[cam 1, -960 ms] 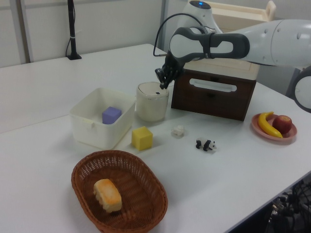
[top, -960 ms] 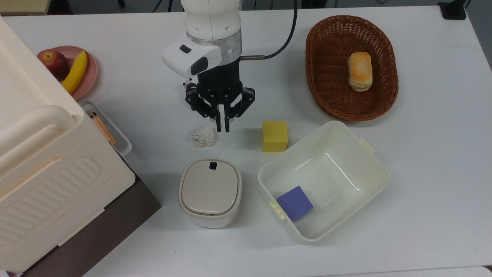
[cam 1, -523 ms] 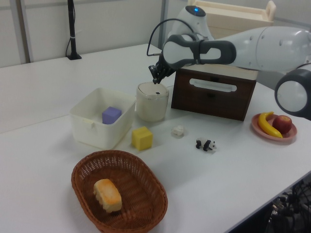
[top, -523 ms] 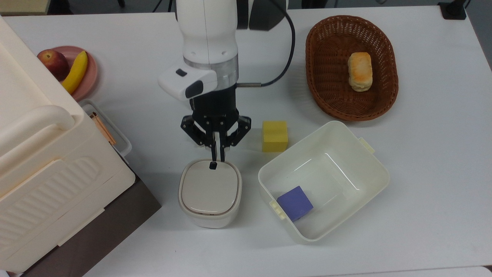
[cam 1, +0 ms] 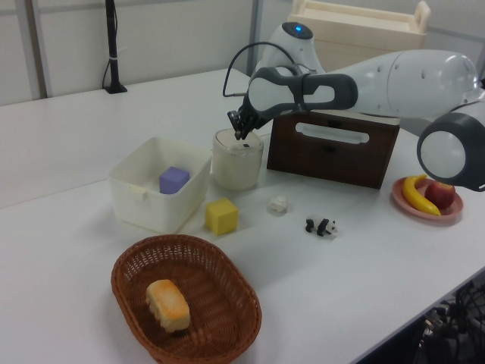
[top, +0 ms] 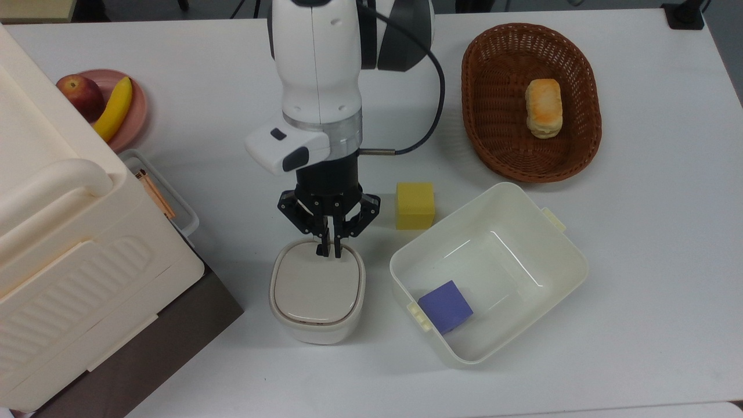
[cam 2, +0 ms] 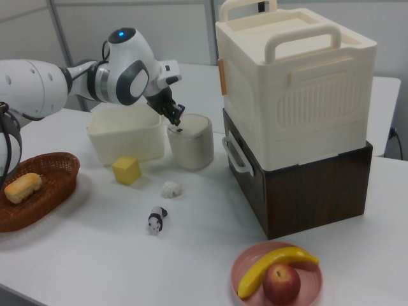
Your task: Open the trash can
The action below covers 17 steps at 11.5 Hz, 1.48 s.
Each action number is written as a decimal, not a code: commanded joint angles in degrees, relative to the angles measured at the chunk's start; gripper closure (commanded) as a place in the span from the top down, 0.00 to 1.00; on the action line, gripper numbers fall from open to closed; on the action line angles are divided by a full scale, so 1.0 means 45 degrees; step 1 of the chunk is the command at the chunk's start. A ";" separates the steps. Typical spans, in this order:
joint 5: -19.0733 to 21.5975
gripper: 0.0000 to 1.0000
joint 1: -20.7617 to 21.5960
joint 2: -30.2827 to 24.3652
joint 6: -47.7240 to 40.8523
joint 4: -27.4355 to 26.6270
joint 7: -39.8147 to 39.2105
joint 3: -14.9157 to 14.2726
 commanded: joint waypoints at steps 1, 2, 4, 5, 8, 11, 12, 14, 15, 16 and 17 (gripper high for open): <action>0.0000 0.15 -0.0062 0.0459 0.0106 0.0074 0.0193 -0.0108; -0.0019 0.15 -0.0121 0.0576 0.0105 -0.0062 0.0173 -0.0127; 0.0020 0.15 -0.0102 0.0636 0.0067 -0.0238 0.0134 -0.0108; 0.0078 0.14 -0.0102 0.0404 -0.0088 -0.0239 0.0173 -0.0108; 0.0215 0.14 -0.0161 -0.0903 -0.1821 -0.0200 -0.0060 -0.0088; 0.0215 0.15 -0.0336 -0.1744 -0.4455 -0.0219 -0.0701 -0.0088; 0.0215 0.22 -0.0356 -0.2037 -0.5548 -0.0239 -0.1112 -0.0088; 0.0273 0.56 -0.0492 -0.2448 -0.7581 -0.0239 -0.1991 -0.0147; 0.0235 0.98 -0.0532 -0.2701 -0.8209 -0.0239 -0.1937 -0.0128; 0.0196 1.00 -0.0609 -0.2955 -0.8389 -0.0258 -0.2091 -0.0127; 0.0196 1.00 -0.0765 -0.2996 -0.8449 -0.0258 -0.2073 -0.0147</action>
